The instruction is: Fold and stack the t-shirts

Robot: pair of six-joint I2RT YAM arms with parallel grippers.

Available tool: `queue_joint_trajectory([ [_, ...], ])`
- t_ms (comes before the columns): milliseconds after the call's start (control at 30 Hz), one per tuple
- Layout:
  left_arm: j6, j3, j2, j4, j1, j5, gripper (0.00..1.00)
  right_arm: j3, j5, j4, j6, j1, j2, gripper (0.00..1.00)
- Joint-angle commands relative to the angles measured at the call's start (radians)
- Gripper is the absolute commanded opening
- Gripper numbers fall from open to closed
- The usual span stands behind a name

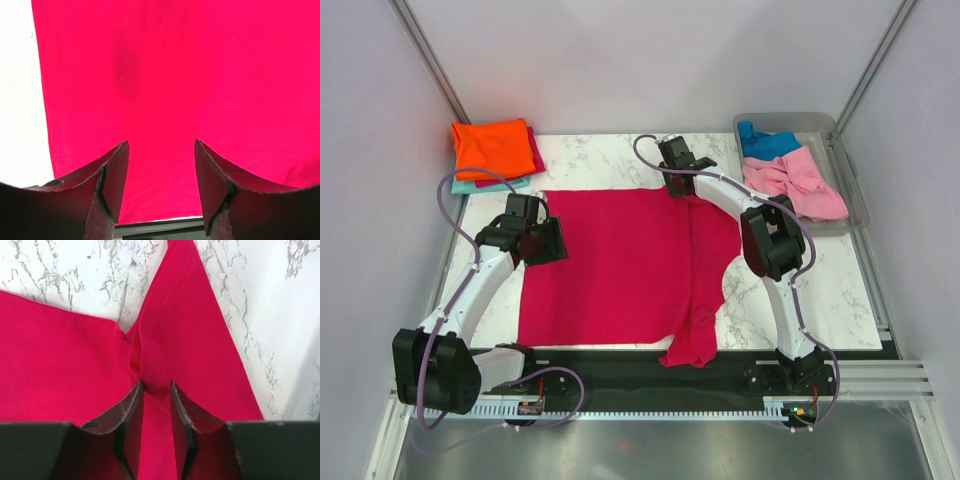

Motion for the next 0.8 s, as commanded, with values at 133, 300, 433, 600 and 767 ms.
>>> queue_joint_trajectory([
  [133, 0.018, 0.021, -0.010, 0.023, -0.004, 0.014, 0.62, -0.006, -0.054, 0.031, 0.025, -0.008, -0.027, 0.19],
  [300, 0.018, 0.021, -0.010, 0.021, -0.004, 0.016, 0.62, 0.001, -0.035, 0.051, 0.005, -0.019, -0.025, 0.00],
  [433, 0.018, 0.021, -0.013, 0.021, -0.004, 0.020, 0.62, 0.103, 0.166, 0.060, -0.122, -0.028, 0.002, 0.00],
  [600, 0.020, 0.021, -0.005, 0.023, -0.006, 0.026, 0.62, 0.344, 0.328, 0.114, -0.236, -0.088, 0.129, 0.00],
  [767, 0.020, 0.020, 0.004, 0.023, -0.006, 0.033, 0.62, 0.526, 0.352, 0.221, -0.275, -0.142, 0.286, 0.28],
])
